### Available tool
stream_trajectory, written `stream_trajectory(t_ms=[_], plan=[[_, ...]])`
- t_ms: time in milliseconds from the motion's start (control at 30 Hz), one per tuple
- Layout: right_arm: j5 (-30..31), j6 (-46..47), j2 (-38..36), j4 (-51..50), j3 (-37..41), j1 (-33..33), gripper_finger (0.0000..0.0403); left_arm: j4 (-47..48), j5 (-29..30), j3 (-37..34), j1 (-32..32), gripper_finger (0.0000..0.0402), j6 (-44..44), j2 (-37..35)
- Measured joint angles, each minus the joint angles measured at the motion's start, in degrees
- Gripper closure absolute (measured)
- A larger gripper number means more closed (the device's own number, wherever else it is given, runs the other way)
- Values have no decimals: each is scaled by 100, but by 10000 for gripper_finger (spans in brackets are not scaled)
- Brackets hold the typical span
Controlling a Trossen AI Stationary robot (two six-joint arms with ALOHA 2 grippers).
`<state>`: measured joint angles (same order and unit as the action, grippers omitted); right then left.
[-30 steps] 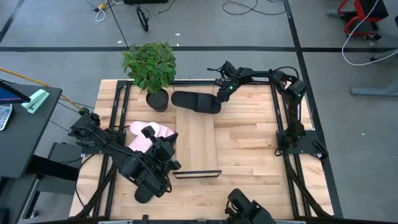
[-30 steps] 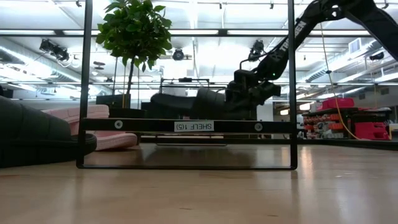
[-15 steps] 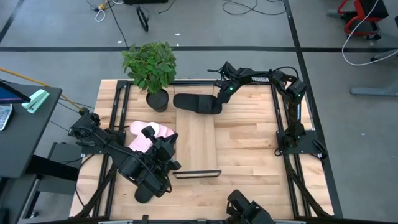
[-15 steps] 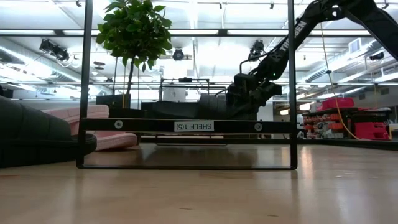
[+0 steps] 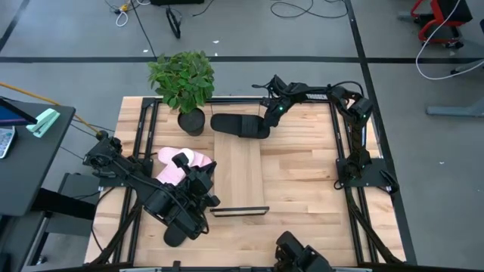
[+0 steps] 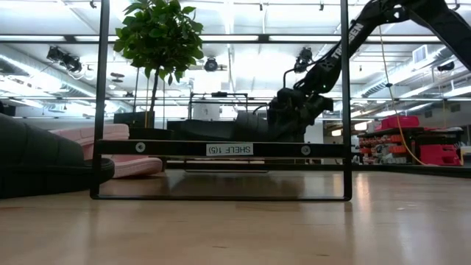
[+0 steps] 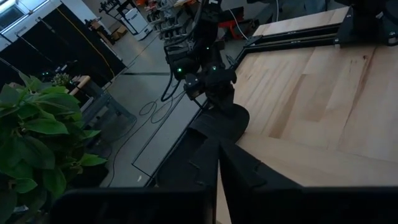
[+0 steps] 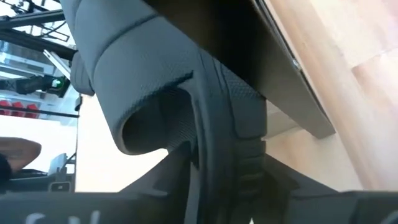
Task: Pick and place slides into the shelf
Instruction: Put the bottom black slipper on the shelf
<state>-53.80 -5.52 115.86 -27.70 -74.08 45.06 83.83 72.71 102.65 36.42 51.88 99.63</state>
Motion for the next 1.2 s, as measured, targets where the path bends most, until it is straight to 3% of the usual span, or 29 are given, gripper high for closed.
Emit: stream_trajectory(t_ms=[333,733,900,1067,1200], plan=[[125,-105,-370,-79,0,-46,216,1,-1,0,0,389,0,0],[588,-394,-506,-343,-2,-136,221,2,-1,0,0,377,21,0],[592,-532,-506,-484,-2,-133,262,2,-1,0,0,378,33,0],[582,-718,-506,-500,-9,-129,354,2,-1,0,0,391,42,0],[544,-814,-508,-604,-11,-128,356,2,-1,0,0,393,44,0]])
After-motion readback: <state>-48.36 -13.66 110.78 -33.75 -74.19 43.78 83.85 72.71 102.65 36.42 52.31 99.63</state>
